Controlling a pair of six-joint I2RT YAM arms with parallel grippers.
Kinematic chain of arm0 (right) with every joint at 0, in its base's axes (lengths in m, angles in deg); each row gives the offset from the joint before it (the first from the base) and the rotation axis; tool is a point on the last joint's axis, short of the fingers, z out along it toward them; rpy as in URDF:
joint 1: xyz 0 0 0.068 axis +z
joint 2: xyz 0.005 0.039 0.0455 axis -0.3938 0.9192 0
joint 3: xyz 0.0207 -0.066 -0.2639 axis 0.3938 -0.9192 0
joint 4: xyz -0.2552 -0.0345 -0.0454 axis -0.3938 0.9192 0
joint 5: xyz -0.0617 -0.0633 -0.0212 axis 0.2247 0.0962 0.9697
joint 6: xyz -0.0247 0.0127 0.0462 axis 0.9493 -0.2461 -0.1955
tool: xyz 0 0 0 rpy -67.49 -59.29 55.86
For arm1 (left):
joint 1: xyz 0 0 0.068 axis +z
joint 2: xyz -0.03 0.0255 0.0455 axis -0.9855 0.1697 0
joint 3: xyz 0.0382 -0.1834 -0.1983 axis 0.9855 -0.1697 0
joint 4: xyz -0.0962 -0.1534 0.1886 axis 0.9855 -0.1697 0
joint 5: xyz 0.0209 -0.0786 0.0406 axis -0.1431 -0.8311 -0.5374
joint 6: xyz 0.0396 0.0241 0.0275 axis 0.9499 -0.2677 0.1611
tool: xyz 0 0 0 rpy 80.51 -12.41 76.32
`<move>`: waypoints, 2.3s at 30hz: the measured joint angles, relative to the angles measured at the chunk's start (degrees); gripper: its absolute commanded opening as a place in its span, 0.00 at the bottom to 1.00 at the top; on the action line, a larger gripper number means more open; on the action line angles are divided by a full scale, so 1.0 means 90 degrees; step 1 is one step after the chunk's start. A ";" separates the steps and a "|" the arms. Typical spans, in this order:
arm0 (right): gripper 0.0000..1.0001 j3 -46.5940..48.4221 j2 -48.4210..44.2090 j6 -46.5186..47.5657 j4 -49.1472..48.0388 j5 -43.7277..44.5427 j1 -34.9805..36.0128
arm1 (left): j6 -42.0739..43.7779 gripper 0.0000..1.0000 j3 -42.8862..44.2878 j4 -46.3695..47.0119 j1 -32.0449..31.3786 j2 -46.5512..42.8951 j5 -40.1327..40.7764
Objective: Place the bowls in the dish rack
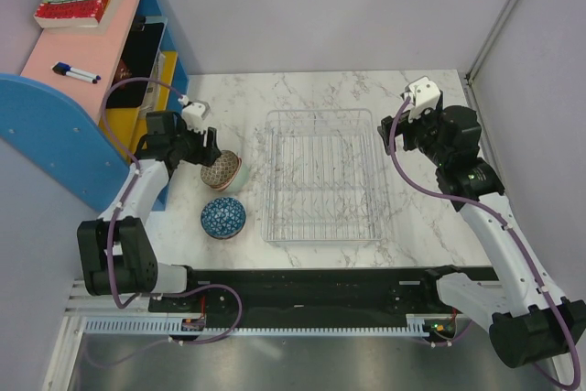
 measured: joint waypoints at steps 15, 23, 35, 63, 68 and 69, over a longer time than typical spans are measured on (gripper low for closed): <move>0.98 -0.0012 0.0010 0.0095 0.0002 -0.0119 0.0000 | 0.0522 0.56 -0.0257 0.0007 0.0488 0.0969 -0.0418; 0.98 -0.0012 0.0015 0.0112 0.0002 -0.0136 0.0000 | 0.0578 0.29 -0.0257 0.0027 0.0612 0.1297 -0.0675; 0.97 -0.0012 0.0051 0.0112 0.0007 -0.0141 0.0017 | 0.0597 0.02 -0.0180 0.0039 0.0663 0.1290 -0.1073; 0.97 0.0005 0.0648 -0.1192 -0.0223 -0.1962 0.0027 | 0.0053 0.02 0.0991 -0.0529 0.0211 0.0236 -0.2480; 0.98 0.0097 0.1632 -0.2975 -0.1319 -0.3835 0.0046 | 0.0051 0.02 0.1044 -0.0357 -0.0634 0.0233 -0.2654; 0.98 0.0095 0.1872 -0.3371 -0.1637 -0.4133 0.0073 | 0.0046 0.02 0.1066 -0.0340 -0.0746 0.0233 -0.2693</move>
